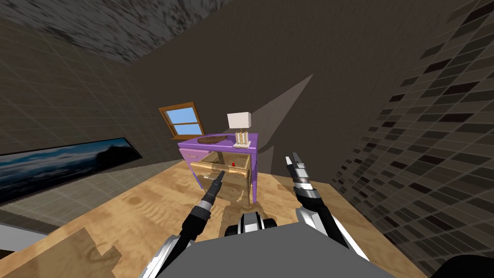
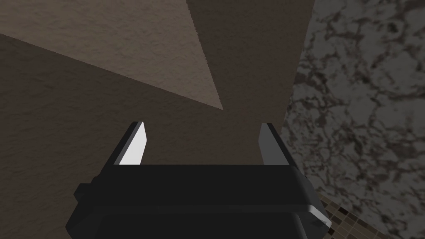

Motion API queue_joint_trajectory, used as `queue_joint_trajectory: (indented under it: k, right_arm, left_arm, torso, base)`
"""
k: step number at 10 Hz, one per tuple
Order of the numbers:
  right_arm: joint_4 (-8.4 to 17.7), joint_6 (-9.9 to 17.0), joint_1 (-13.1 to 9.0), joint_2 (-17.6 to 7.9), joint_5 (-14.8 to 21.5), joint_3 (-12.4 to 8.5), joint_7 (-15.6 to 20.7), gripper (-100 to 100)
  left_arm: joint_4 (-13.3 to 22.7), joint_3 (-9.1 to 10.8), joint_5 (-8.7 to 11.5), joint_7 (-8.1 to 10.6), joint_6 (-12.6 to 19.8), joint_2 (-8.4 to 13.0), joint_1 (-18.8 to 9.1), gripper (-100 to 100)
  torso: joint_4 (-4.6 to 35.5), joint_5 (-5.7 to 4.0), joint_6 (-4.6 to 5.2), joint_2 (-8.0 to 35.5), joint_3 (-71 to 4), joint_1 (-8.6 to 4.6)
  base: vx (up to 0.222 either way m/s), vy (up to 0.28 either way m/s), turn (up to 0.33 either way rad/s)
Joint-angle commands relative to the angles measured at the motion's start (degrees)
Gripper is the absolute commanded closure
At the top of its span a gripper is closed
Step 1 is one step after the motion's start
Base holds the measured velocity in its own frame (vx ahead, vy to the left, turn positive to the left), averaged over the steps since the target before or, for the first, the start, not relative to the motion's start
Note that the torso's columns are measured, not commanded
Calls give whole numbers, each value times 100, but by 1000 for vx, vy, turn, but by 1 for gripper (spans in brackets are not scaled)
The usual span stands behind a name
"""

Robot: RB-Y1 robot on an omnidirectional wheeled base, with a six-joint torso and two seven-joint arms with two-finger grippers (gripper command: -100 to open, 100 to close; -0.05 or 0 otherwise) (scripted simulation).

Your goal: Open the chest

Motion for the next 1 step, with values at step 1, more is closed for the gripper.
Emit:
queue_joint_trajectory:
  k: [1]
  right_arm:
    - [0,0,0,0,0,0,0,0]
  left_arm:
    - [2,0,0,0,2,0,1,0]
  torso:
    - [-2,1,0,-2,-1,1]
  base:
    - [0,0,0]
